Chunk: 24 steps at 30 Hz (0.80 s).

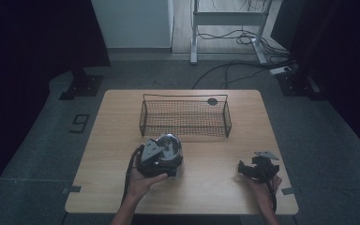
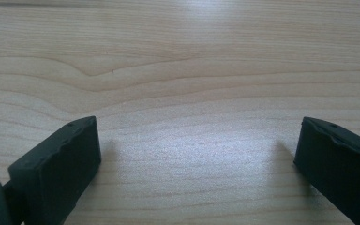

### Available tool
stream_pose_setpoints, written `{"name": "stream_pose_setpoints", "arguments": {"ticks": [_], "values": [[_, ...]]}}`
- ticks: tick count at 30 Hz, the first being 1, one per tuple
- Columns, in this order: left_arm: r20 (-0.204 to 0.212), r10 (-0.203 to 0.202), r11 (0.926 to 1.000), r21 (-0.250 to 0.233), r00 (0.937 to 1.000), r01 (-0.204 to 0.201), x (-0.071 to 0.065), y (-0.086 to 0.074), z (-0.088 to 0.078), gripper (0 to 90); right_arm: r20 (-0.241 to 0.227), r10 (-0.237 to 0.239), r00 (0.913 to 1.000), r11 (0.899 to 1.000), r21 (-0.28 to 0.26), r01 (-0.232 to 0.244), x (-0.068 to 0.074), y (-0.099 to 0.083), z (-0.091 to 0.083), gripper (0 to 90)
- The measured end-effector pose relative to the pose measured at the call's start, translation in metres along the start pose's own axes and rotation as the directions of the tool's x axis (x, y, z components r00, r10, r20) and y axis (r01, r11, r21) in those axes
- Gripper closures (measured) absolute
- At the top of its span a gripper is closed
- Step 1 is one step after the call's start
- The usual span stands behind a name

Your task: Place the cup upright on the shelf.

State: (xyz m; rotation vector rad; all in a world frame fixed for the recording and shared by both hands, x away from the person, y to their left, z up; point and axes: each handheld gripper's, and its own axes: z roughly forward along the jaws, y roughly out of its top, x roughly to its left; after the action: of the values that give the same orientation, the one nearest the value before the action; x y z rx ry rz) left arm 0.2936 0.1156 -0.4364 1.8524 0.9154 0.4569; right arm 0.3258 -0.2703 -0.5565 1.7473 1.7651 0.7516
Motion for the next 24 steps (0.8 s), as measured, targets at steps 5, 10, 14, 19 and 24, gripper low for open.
{"name": "stream_pose_setpoints", "arguments": {"ticks": [5,10,14,19,24], "values": [[-0.007,-0.005,1.0,0.0,1.0,0.005,0.003,0.002,-0.002,3.4,0.0,0.0,1.0,1.0,0.0,0.0,0.0,0.0,0.0,0.3],[-0.014,-0.007,1.0,-0.004,0.9999,0.007,0.007,0.004,-0.004,3.4,0.0,0.0,1.0,1.0,0.0,0.0,0.0,0.0,0.0,0.3],[-0.02,-0.01,0.9999,-0.008,0.9998,0.01,0.011,0.007,-0.006,3.5,0.0,0.0,1.0,1.0,0.0,0.0,0.0,0.0,0.0,0.3],[-0.03,-0.021,0.9997,-0.015,0.9993,0.021,0.015,0.011,-0.009,3.5,0.0,0.0,1.0,1.0,0.0,0.0,0.0,0.0,0.0,0.3],[-0.04,-0.033,0.9993,-0.018,0.9987,0.032,0.02,0.014,-0.01,3.5,0.0,0.0,1.0,1.0,0.0,0.0,0.0,0.0,0.0,0.3]]}}
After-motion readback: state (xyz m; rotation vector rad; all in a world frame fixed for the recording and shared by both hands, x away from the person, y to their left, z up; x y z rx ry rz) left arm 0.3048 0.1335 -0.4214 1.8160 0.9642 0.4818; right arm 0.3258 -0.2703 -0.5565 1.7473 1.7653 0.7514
